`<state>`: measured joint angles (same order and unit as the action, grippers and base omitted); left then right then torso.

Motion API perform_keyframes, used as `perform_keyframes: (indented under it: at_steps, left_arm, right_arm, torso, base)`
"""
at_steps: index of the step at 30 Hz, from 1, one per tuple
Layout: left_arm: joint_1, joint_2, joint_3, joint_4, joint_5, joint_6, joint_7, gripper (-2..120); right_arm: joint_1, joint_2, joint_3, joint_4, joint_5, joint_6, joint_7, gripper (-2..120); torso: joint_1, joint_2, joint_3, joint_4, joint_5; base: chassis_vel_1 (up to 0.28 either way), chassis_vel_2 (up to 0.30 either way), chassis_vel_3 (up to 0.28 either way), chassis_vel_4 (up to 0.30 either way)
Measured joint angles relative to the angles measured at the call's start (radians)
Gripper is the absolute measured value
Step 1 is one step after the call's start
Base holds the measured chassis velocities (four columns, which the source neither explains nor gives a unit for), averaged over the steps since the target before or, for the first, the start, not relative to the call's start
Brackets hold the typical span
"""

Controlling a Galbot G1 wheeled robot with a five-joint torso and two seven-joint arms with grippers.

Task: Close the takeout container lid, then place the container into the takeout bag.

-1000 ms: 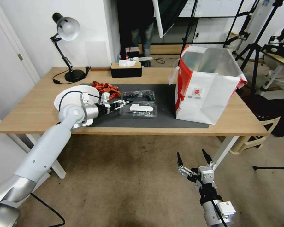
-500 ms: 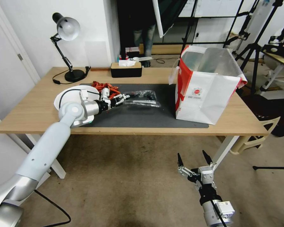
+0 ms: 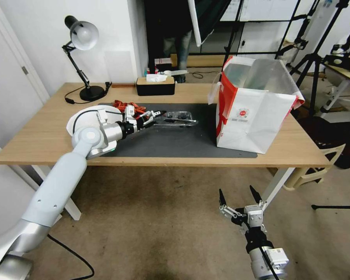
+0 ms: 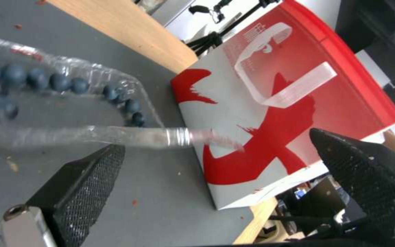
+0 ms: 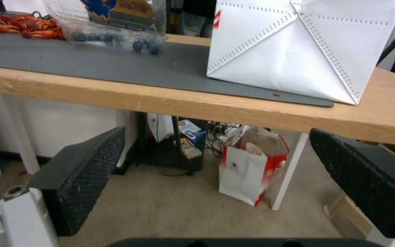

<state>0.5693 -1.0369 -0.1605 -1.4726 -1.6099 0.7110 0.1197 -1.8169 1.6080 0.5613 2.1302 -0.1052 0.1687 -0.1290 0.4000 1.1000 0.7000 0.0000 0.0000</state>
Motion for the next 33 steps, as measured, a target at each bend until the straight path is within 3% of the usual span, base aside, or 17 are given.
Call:
perform_keyframes:
  at_steps: [13,33]
  left_arm:
    - [-0.006,-0.032,0.015,-0.017,-0.02,-0.054,-0.036,100]
    - [-0.066,-0.108,0.065,0.027,-0.061,-0.139,-0.092,100]
  right_arm:
    - [-0.001,0.0,-0.001,-0.005,-0.006,0.0,0.0,100]
    - [-0.002,0.0,0.005,-0.006,-0.007,0.0,0.001,100]
  torso:
    - [0.0,0.0,0.0,0.0001,0.0]
    - [0.0,0.0,0.0,0.0,-0.0001]
  base:
    - [0.0,0.0,0.0,0.0]
    - [0.0,0.0,0.0,0.0]
